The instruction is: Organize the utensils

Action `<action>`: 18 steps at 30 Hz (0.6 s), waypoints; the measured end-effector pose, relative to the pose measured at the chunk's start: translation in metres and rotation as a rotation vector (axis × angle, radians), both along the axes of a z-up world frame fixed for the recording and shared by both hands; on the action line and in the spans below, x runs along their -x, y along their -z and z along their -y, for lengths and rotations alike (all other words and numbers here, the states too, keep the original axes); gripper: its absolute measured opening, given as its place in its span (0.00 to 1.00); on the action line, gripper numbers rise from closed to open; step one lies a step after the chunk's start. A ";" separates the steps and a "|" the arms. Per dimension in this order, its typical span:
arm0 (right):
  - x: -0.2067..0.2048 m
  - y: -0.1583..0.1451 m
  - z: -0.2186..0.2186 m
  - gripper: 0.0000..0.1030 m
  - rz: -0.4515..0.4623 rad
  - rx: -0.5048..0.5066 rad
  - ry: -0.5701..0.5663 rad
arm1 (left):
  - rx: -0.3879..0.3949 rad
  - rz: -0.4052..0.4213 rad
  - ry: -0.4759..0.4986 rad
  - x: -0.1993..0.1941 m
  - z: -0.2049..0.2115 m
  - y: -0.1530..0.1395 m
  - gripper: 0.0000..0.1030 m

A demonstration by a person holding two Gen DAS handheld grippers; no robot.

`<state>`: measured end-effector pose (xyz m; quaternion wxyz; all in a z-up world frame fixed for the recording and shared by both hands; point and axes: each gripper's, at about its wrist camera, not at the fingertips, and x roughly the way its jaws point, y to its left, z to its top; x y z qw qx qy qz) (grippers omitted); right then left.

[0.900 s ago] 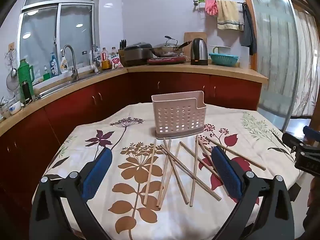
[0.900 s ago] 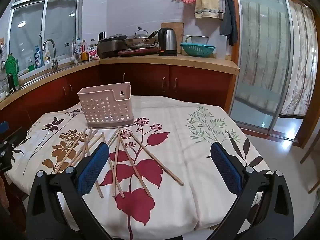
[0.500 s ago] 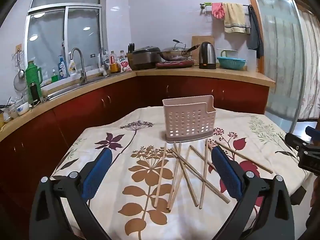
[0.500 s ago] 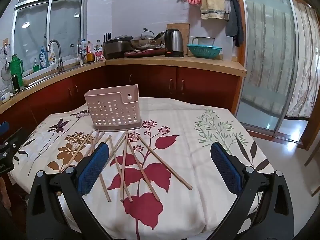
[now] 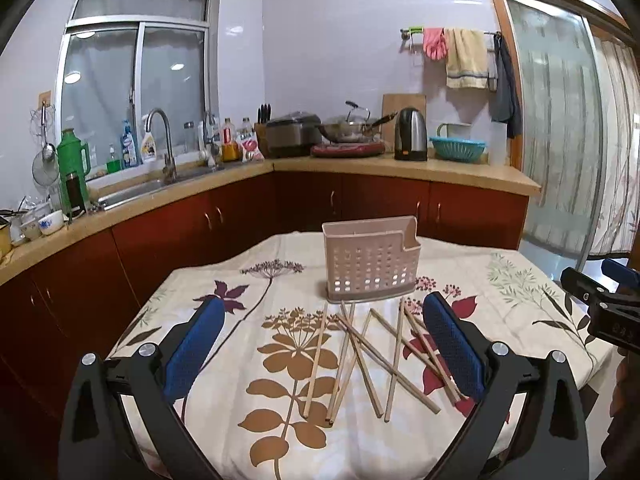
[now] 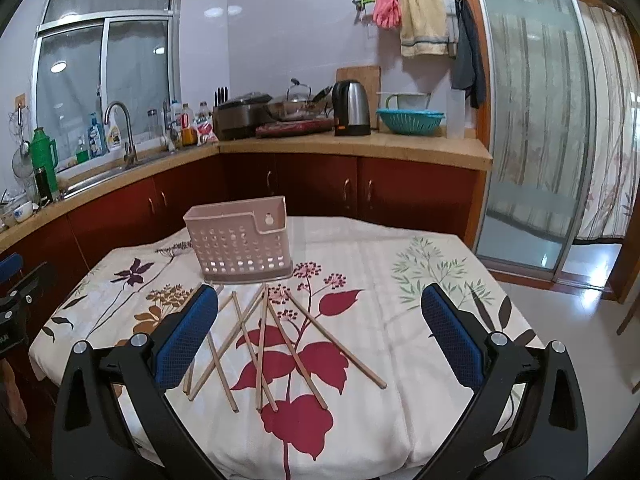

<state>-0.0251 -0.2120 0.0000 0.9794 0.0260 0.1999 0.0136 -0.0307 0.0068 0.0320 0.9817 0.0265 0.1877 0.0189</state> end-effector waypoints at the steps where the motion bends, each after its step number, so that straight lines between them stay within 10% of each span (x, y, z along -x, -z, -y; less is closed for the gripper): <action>1: 0.002 -0.001 0.001 0.96 0.006 0.000 0.000 | -0.001 0.008 -0.001 0.002 0.000 -0.002 0.94; 18: 0.014 -0.009 0.000 0.96 0.044 0.015 -0.001 | 0.000 0.047 0.002 0.013 0.005 -0.006 0.94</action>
